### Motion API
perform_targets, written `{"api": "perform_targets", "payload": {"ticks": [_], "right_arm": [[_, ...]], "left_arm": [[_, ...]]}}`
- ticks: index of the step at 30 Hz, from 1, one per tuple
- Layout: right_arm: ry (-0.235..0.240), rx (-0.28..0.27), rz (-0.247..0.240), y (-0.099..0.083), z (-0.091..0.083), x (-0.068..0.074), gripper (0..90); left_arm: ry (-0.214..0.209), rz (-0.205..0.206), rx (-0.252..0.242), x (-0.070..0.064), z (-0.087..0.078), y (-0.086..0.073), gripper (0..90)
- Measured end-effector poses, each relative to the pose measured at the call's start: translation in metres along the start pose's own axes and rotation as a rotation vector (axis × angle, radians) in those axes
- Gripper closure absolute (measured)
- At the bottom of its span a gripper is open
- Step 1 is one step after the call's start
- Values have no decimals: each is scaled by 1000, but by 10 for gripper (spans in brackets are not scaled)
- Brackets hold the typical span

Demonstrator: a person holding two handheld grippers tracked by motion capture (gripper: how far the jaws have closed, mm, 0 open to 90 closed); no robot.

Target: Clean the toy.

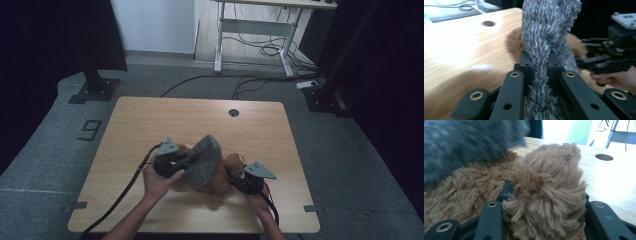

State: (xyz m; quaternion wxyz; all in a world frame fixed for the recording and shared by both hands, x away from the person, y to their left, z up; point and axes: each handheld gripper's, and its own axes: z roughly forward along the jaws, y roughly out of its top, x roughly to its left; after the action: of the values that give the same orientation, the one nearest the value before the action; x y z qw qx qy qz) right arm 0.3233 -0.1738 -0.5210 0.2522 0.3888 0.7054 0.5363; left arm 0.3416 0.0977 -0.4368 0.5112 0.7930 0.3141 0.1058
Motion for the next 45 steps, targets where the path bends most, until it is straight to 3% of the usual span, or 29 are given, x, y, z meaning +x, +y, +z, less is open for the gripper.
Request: {"api": "perform_targets", "payload": {"ticks": [4,7,10,14,25,31,34,37,45], "right_arm": [[1,-6,-6,-1,-1,-1,515],[1,-4,-9,-2,-1,-2,515],[1,-6,-17,-2,-1,-2,516],[0,-6,-16,-2,-1,-2,516],[5,-14,-11,-3,-2,-4,517],[11,-17,-15,-4,-2,-5,517],[12,-17,-16,-4,-3,-6,517],[15,-19,-15,-4,-2,-6,517],[19,-23,-8,-3,-1,-8,516]], "left_arm": [[-20,-4,60,-5,32,-1,788],[-18,-12,66,-1,33,-6,788],[4,-11,52,4,21,-6,787],[36,-39,30,20,1,-11,785],[151,-162,-21,77,-52,-39,785],[218,-216,-13,102,-65,-51,785],[231,-244,2,112,-66,-58,785],[219,-257,-2,113,-65,-58,784],[176,-168,-27,87,-47,-19,781]]}}
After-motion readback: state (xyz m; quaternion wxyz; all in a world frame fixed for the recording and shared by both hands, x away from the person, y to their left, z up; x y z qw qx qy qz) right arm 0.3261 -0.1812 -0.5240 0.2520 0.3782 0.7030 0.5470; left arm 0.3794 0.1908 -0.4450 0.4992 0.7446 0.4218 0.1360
